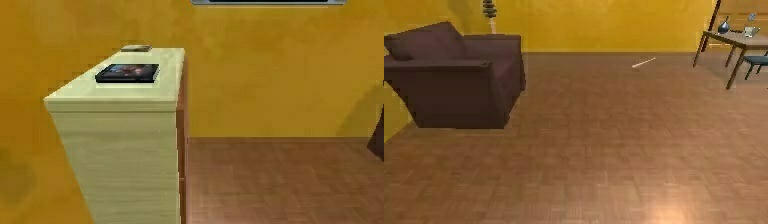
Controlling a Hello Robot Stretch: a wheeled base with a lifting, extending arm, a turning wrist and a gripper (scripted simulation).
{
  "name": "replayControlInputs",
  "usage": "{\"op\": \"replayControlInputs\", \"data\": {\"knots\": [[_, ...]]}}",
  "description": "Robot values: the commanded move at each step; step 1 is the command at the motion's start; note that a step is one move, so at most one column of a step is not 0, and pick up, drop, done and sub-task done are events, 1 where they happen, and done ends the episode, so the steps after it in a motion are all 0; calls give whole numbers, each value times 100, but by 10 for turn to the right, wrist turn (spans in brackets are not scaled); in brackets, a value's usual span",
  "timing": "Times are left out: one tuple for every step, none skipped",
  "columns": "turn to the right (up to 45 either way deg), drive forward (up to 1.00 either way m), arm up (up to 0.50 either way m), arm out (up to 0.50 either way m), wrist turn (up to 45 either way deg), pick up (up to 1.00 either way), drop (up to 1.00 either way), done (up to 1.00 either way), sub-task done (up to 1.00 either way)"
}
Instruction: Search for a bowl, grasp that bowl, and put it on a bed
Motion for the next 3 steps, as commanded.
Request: {"op": "replayControlInputs", "data": {"knots": [[450, 0, 0, 0, 0, 0, 0, 0, 0], [450, 0, 0, 0, 0, 0, 0, 0, 0], [360, 0, 0, 0, 0, 0, 0, 0, 0]]}}
